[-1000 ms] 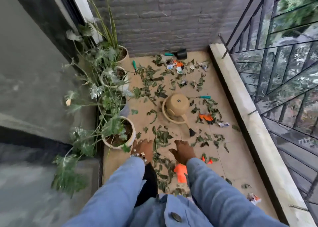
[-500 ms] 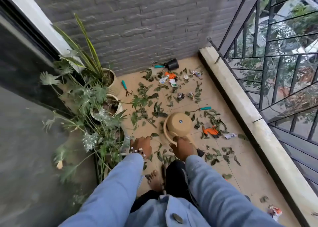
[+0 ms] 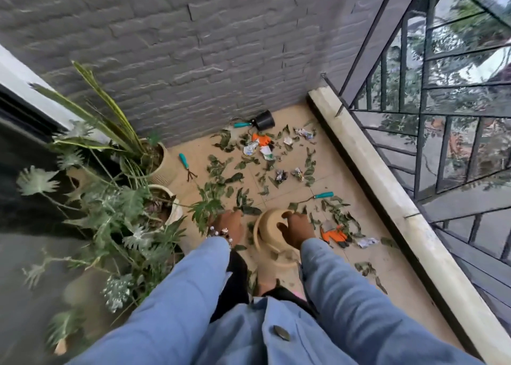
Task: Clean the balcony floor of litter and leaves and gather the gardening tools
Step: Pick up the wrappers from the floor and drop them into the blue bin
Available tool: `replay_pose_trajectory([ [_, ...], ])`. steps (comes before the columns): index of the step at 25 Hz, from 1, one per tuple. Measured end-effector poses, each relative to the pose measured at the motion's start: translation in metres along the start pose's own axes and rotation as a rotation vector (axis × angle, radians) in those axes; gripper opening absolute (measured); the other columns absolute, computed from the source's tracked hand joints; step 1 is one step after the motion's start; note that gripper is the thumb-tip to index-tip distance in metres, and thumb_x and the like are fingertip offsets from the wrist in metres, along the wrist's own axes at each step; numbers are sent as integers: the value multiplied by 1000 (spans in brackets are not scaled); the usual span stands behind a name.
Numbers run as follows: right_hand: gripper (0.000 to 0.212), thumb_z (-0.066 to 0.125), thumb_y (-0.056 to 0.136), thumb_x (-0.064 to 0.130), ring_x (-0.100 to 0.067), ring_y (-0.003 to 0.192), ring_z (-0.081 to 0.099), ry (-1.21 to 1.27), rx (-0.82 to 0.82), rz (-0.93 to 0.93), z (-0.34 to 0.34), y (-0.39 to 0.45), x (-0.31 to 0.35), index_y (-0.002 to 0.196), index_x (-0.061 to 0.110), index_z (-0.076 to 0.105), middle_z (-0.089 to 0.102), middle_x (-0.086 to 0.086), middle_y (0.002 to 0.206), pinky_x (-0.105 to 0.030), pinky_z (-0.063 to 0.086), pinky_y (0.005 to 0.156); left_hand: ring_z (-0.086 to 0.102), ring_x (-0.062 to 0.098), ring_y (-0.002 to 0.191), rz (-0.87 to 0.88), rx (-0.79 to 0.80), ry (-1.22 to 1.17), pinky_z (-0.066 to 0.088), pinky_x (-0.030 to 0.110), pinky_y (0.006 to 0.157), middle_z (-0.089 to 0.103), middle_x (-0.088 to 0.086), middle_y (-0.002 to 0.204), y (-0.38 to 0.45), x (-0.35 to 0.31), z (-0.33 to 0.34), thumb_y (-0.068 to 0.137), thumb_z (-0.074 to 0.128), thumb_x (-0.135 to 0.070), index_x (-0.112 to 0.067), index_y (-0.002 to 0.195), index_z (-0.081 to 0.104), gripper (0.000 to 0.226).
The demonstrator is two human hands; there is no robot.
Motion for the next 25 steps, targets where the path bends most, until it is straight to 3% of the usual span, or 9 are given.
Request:
replay_pose_trajectory([
  [8, 41, 45, 96, 40, -36, 121, 45, 29, -41, 62, -73, 86, 8, 128, 15, 51, 54, -16, 127, -44, 44, 97, 57, 30, 114, 27, -104, 106, 41, 37, 99, 64, 8, 121, 111, -3, -89, 94, 49, -24, -20, 127, 56, 35],
  [15, 40, 44, 97, 38, -35, 121, 47, 77, -16, 196, -111, 215, 62, 130, 16, 50, 53, -15, 130, -42, 42, 98, 59, 30, 110, 157, 7, 80, 45, 35, 92, 65, 10, 118, 255, 5, -155, 92, 48, -19, -20, 127, 55, 35],
  [19, 38, 45, 97, 38, -35, 121, 46, 164, -2, 270, -129, 273, 113, 125, 13, 54, 55, -15, 127, -44, 44, 96, 53, 30, 120, 229, 112, 182, 40, 35, 100, 58, 8, 130, 325, 32, -191, 94, 50, -25, -21, 133, 50, 40],
  [25, 34, 46, 95, 35, -34, 111, 54, 143, -22, 204, -165, 356, 163, 116, 12, 61, 62, -14, 117, -40, 48, 86, 54, 32, 118, 251, 193, 209, 46, 37, 96, 57, 11, 129, 436, 53, -236, 94, 49, -21, -19, 136, 49, 42],
])
Point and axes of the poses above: each hand's wrist, its own y-axis towards the middle knuckle, its own z-axis out of the palm, x = y × z, the point moved 10 cm from there along y, towards the middle knuckle
